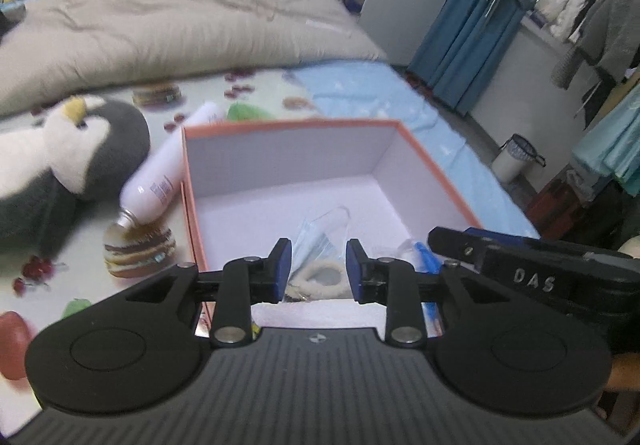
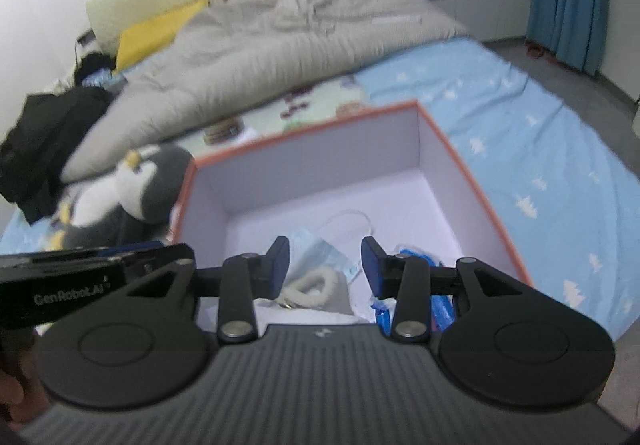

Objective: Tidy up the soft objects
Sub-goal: 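Withdraw both open tools up from the pink box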

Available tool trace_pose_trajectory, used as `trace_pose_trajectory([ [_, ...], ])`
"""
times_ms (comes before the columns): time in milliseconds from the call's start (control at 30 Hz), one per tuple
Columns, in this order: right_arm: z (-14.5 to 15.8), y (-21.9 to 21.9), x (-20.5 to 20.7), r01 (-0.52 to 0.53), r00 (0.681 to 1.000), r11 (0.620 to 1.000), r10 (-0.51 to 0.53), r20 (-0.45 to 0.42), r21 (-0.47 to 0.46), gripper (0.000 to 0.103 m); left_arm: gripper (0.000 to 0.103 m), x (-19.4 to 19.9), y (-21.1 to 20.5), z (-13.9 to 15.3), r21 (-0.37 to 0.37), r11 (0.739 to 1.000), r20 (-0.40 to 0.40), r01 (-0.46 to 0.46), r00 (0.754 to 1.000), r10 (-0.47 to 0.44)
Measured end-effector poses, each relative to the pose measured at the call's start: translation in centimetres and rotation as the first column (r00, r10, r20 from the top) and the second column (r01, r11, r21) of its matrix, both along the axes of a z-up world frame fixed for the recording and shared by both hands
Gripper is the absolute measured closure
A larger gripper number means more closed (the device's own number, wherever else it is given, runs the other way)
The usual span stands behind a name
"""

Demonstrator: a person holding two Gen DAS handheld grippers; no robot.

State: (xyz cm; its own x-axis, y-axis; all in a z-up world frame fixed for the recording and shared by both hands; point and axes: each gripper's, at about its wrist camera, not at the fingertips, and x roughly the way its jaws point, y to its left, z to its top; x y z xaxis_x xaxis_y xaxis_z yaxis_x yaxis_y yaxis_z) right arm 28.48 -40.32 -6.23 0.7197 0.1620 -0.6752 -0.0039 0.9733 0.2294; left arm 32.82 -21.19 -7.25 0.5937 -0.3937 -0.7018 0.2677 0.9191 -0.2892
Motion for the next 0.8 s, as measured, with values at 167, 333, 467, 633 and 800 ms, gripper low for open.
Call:
trace_pose_trajectory([
  [167,4.3,0.8,-3.4,0.012,0.996,1.0,-0.011,0.091,-0.014,0.06,0.069,-3.8,1.4,4.3,-0.01,1.0,0.071,0.013,0.997,-0.012],
  [333,7.7,1.7,-7.2,0.029,0.986,0.999,-0.026,0.167,-0.015,0.06,0.068,-7.5,2.7,8.0,-0.022,1.0,0.138,0.019,0.99,-0.016],
  [467,9.4,2.5,-10.1,0.036,0.977,0.999,-0.03,0.209,-0.024,0.06,0.069,-10.7,3.8,10.3,-0.031,0.999,0.181,0.029,0.983,-0.023],
  [633,10.5,3.2,-13.5,0.059,0.969,0.998,-0.051,0.243,-0.024,0.06,0.069,-14.8,4.8,11.8,-0.035,0.998,0.216,0.048,0.976,-0.039],
  [800,10.6,3.9,-16.7,0.078,0.964,0.997,-0.067,0.259,-0.031,0.06,0.068,-18.2,5.5,12.4,-0.037,0.997,0.233,0.065,0.971,-0.055],
])
